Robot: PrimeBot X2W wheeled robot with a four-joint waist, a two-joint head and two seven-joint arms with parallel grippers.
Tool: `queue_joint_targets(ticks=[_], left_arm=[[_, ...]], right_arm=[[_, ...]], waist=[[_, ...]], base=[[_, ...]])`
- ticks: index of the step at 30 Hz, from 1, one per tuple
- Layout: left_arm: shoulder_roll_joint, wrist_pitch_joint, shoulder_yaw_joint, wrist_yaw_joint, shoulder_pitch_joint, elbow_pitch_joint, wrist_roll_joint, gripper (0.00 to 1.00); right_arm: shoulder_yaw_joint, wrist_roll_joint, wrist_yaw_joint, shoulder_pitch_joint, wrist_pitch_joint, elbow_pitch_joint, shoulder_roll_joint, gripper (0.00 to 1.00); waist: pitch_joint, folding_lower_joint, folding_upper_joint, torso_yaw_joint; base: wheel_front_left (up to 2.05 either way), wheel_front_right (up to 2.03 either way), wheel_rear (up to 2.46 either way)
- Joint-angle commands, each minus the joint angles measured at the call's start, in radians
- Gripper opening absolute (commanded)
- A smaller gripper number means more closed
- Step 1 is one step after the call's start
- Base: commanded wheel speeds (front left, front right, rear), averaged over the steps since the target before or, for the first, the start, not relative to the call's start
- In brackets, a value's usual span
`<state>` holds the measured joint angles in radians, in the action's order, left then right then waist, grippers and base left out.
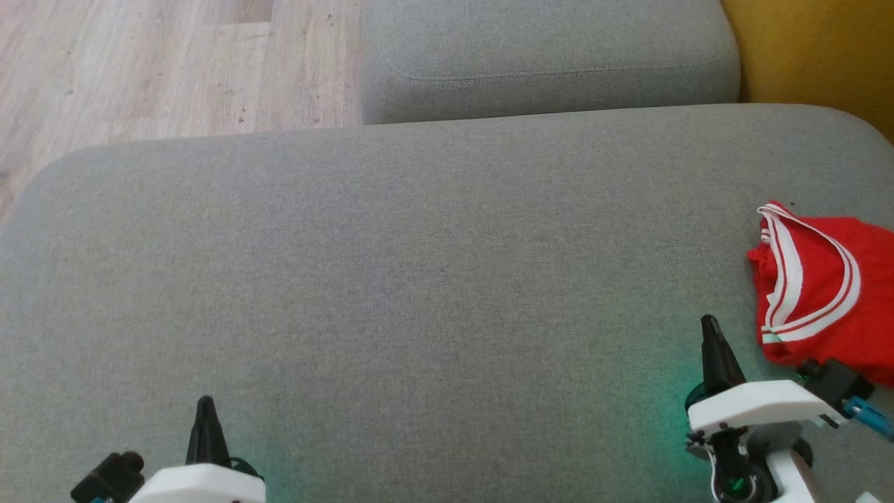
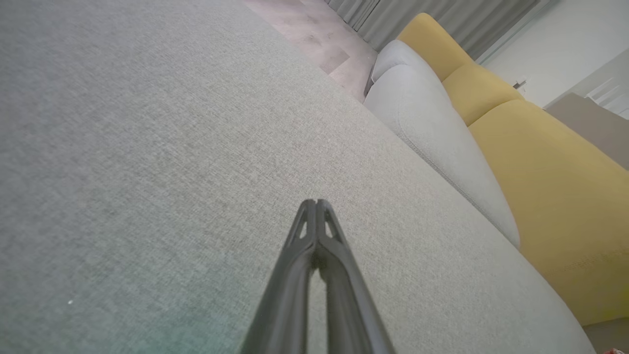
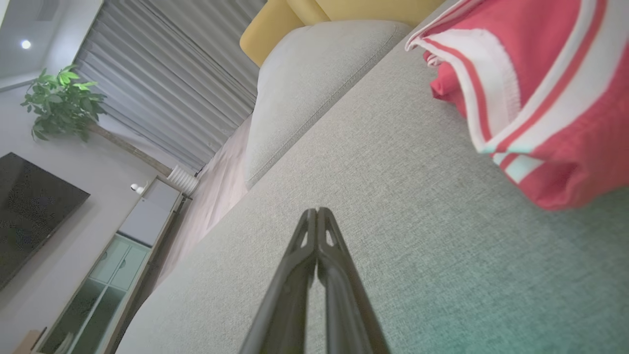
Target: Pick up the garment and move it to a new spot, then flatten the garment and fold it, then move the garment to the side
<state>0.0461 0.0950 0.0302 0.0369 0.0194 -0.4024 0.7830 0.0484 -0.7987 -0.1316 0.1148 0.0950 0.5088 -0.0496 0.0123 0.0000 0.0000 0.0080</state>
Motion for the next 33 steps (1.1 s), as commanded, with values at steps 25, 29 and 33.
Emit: queue_joint_targets(ticks=[25,29,33], left_arm=[[0.003,-0.074,-0.066,0.037,-0.082,0.078,0.294,0.00],[0.003,-0.085,-0.072,0.042,-0.086,0.085,0.339,0.00],[0.003,-0.096,-0.079,0.047,-0.089,0.092,0.385,0.00]], right_arm=[[-0.056,-0.290,0.001,0.017,-0.073,-0.118,-0.002,0.00],[-0.065,-0.335,0.001,0.015,-0.085,-0.130,-0.002,0.00],[-0.074,-0.379,0.001,0.013,-0.096,-0.143,-0.002,0.00]], waist=[[-0.005,0.0000,0.0000,-0.003],[-0.006,0.0000,0.0000,-0.003],[-0.007,0.0000,0.0000,-0.004]], base=[[0.00,0.00,0.00],[0.00,0.00,0.00],[0.00,0.00,0.00]])
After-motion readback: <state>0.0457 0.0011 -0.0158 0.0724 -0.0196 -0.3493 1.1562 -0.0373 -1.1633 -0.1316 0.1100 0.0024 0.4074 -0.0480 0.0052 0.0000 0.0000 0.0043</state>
